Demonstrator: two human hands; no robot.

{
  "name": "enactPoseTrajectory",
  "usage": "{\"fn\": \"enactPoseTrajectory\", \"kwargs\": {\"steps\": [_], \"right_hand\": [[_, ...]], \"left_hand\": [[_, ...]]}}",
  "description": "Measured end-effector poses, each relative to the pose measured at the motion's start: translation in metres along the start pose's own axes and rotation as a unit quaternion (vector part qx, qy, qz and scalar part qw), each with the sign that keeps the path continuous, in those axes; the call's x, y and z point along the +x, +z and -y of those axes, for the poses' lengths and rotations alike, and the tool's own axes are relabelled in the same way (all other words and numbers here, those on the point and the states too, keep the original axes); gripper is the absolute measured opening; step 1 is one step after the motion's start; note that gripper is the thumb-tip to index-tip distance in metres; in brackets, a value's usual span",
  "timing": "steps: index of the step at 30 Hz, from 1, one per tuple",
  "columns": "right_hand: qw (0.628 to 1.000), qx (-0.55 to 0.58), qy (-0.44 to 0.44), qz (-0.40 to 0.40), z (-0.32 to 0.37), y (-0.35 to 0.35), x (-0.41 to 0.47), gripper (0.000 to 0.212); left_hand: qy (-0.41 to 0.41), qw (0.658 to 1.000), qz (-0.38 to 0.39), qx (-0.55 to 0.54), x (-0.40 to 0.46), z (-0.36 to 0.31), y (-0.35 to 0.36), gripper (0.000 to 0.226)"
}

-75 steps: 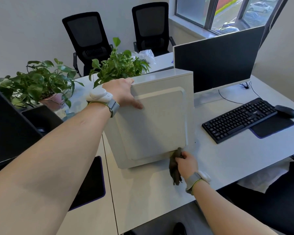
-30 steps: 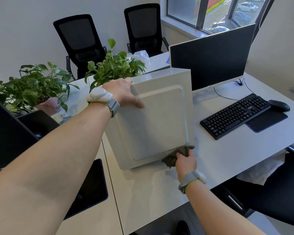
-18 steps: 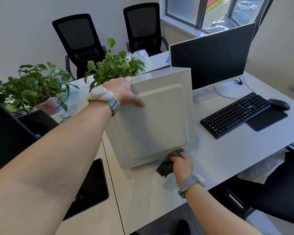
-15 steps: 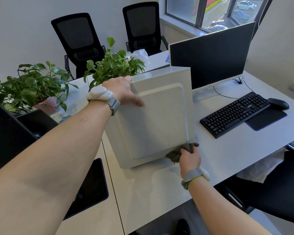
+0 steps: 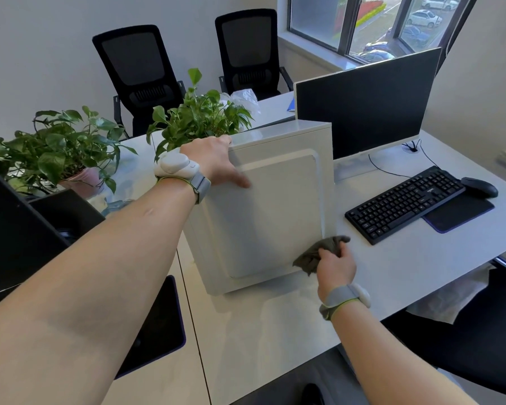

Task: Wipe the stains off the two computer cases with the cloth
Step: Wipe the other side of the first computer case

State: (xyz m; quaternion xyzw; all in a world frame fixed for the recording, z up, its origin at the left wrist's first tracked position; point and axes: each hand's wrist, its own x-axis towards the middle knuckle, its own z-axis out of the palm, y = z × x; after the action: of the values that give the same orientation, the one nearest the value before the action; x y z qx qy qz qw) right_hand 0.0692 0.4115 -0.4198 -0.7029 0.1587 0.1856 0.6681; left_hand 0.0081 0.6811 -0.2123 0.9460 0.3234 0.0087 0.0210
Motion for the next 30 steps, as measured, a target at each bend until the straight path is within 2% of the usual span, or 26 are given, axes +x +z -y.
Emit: {"fn": "enactPoseTrajectory", "kwargs": {"steps": [2,5,9,12,14,16,18,20,23,26,30], "right_hand": [[0.999,-0.045,-0.025,0.015,0.01,0.004,0.005,0.049],[0.99,-0.127,-0.055,-0.01,0.006,0.006,0.001,0.013],[0.987,-0.159,0.037,-0.003,-0.015,0.011,-0.006,0.002],[0.984,-0.176,0.028,0.032,-0.029,0.033,-0.024,0.007],[0.983,-0.175,-0.012,0.046,-0.033,0.046,-0.038,0.008],[0.978,-0.189,-0.06,0.065,-0.035,0.054,-0.05,0.024],[0.97,-0.221,-0.078,0.07,-0.042,0.056,-0.056,0.025],[0.966,-0.239,-0.051,0.089,-0.052,0.058,-0.059,0.027],[0.964,-0.224,0.037,0.137,-0.064,0.065,-0.065,0.027],[0.954,-0.261,0.028,0.142,-0.068,0.072,-0.078,0.027],[0.924,-0.267,0.049,0.27,-0.08,0.091,-0.104,0.036]], "left_hand": [[-0.001,1.0,0.0,-0.001,0.0,0.0,0.0,0.097],[-0.004,1.0,0.004,-0.004,-0.001,0.0,0.0,0.099],[-0.004,1.0,0.005,-0.005,-0.001,-0.001,0.0,0.099],[-0.003,1.0,0.004,-0.009,-0.001,0.0,-0.001,0.096],[-0.004,1.0,0.007,-0.011,0.0,0.001,-0.001,0.094],[-0.006,1.0,0.012,-0.014,0.002,0.002,-0.001,0.095],[-0.008,1.0,0.013,-0.018,0.004,0.001,-0.001,0.095],[-0.009,1.0,0.015,-0.02,0.006,0.002,-0.002,0.095],[-0.007,1.0,0.015,-0.018,0.006,0.003,-0.001,0.095],[-0.006,1.0,0.015,-0.019,0.005,0.003,-0.001,0.095],[-0.007,1.0,0.02,-0.02,0.006,0.002,-0.003,0.095]]}}
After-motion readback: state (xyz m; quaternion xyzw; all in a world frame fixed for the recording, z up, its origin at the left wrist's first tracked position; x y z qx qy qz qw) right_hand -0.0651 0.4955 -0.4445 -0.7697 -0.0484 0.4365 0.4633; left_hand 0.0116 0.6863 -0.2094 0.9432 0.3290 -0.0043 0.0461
